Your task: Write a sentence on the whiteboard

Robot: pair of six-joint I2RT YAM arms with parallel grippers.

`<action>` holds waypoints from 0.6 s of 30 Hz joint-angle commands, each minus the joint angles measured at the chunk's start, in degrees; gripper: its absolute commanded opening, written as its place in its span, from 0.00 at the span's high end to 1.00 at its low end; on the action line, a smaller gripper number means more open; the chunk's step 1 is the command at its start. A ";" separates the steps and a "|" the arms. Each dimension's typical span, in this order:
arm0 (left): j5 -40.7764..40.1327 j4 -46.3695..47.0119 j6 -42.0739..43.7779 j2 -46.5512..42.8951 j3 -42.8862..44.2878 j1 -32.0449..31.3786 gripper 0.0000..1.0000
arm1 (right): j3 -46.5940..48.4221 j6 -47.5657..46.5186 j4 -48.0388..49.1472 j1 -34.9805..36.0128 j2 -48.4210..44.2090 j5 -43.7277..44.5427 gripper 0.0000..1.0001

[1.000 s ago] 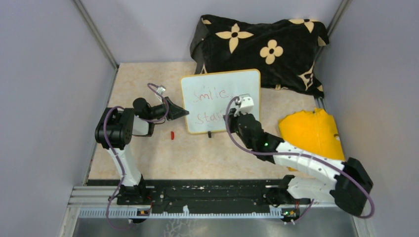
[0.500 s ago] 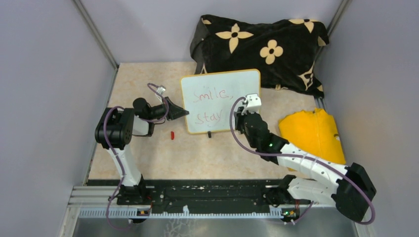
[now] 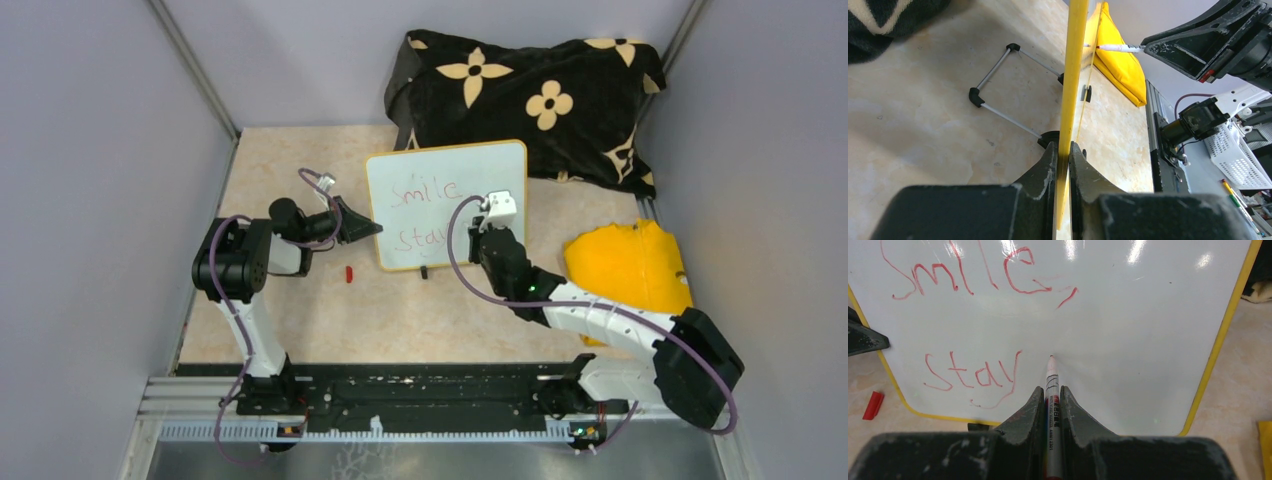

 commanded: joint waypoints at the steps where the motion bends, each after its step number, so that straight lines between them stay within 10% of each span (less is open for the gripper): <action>1: -0.27 -3.63 0.92 1.24 0.30 -0.78 0.96 | 2.67 -0.38 4.56 -0.20 1.04 1.59 1.00; 18: -0.33 -3.59 0.69 1.33 0.31 -0.78 0.96 | 3.31 0.14 6.37 -0.29 3.55 5.20 1.00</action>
